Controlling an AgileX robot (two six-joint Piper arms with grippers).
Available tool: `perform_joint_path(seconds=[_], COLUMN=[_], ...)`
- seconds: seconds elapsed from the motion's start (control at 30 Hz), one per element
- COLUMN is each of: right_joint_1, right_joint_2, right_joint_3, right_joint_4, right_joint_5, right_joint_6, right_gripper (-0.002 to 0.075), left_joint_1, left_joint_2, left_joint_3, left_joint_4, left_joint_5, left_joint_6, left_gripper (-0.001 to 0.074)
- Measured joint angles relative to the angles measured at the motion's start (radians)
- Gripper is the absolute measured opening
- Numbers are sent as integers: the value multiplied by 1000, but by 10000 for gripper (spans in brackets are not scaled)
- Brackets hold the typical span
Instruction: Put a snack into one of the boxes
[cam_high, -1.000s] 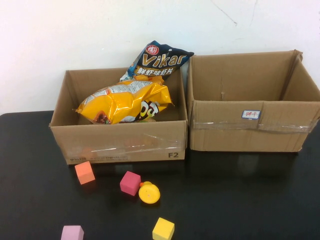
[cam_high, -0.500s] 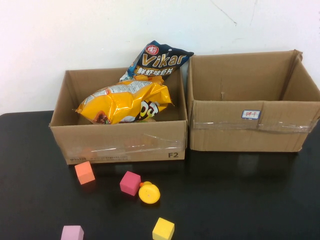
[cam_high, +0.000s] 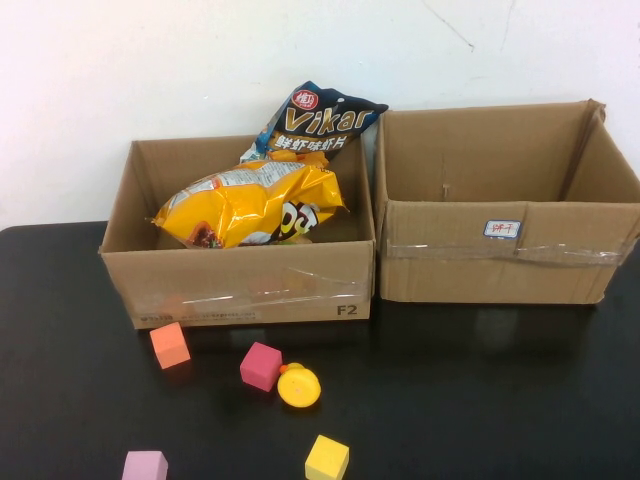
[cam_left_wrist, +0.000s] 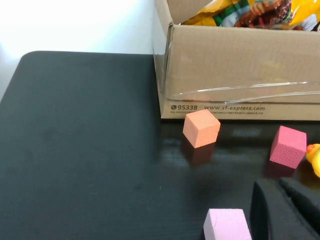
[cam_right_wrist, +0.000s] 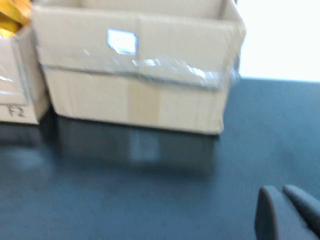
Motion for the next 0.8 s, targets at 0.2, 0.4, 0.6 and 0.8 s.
perform_joint_path(seconds=[0.2, 0.4, 0.6, 0.8], right_joint_1=[-86, -97, -97, -97], right_joint_2=[0, 0, 0, 0], right_joint_3=[0, -2, -4, -4], right_joint_4=[7, 7, 7, 7], right_joint_5=[67, 89, 93, 93], right_joint_6=[60, 86, 90, 92], right_gripper=[-1, -1, -1, -1], left_joint_1=[0, 0, 0, 0], left_joint_2=[0, 0, 0, 0], left_joint_3=[0, 0, 0, 0], left_joint_4=[0, 0, 0, 0], left_joint_5=[0, 0, 0, 0], left_joint_6=[0, 0, 0, 0], left_gripper=[-1, -1, -1, -1])
